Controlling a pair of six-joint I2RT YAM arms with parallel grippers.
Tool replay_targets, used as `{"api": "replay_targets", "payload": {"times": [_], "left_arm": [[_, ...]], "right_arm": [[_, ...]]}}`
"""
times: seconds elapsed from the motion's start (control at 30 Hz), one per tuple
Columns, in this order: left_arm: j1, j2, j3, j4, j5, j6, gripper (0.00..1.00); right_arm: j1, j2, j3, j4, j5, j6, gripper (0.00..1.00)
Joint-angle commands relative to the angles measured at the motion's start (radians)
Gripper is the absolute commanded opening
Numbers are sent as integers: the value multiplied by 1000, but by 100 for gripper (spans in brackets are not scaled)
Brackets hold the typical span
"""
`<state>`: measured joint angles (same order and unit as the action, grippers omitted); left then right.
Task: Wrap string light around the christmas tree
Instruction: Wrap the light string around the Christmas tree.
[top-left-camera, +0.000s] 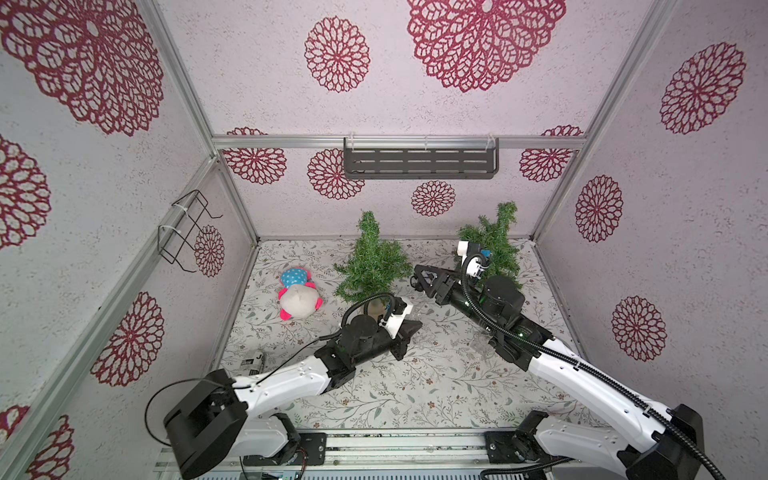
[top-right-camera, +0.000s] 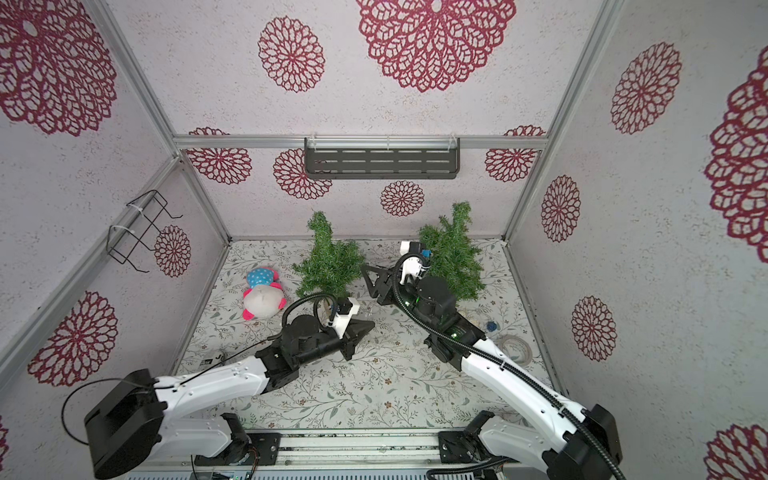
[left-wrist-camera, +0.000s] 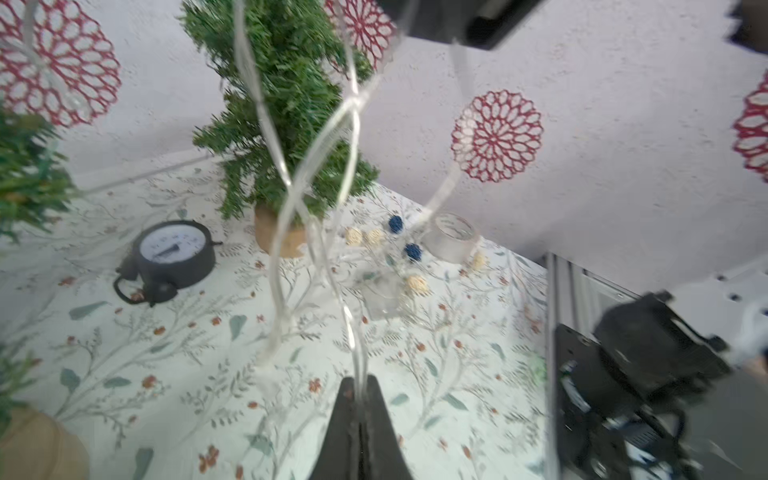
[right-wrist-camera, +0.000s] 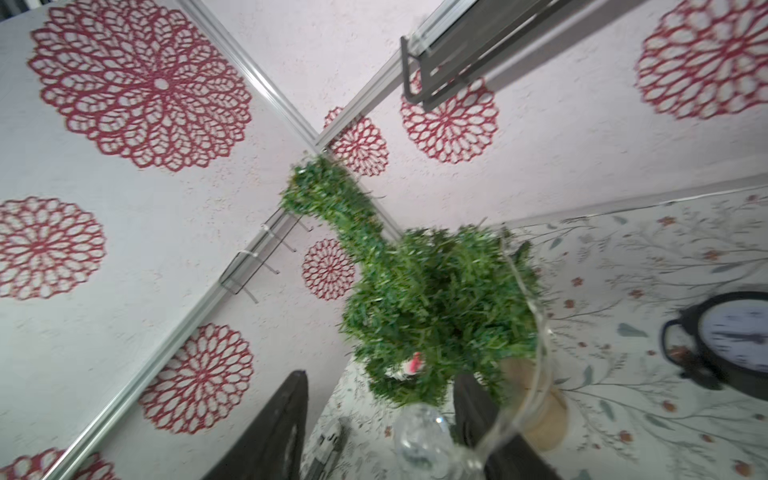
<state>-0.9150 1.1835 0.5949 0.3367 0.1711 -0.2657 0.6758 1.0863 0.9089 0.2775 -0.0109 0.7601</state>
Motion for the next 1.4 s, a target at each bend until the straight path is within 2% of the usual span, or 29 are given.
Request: {"api": "replay_targets", "payload": {"times": [0.0,0.1,0.17,0.27,0.33,0.43,0.53,0.63,0.8,1.03,1.17,1.37], "left_arm": [[-19,-98,-22,-322,49,-69,0],[-20,-163,-4,-483,52,-104,0],[-18,-162,-11,-527,48,-140,0],[-17,-133,-9,-622,-56,-190,0],[-7,-137,7,-689,-140,-223,0],[20,-212,32,-754,-141,-259,0],[20,-341,7,-722,-104,-312,0],[24,-455,33,-842,-174,-360,0],[28,-602,106,-988,-197,-373,0],[28,-624,211,-1106,-226,-345,0],[28,-624,247,-1122,-221,-328,0],[28,-609,262,-1144,-229,-308,0]], "right_arm": [[-44,-31,-33,-37,82,16,68],[-70,-25,-58,-107,63,23,69],[-82,-20,-73,-126,8,30,70],[-122,4,-87,-108,-145,83,71],[-121,16,-79,-196,-131,57,71],[-122,13,-110,-264,-85,5,69],[-115,49,-165,-161,-141,30,65],[-78,120,-166,-87,-138,29,64],[-51,221,-172,59,-112,39,64],[-27,400,-107,178,-121,43,67],[34,484,-95,285,-97,109,74],[118,561,-139,469,-98,240,75]]}}
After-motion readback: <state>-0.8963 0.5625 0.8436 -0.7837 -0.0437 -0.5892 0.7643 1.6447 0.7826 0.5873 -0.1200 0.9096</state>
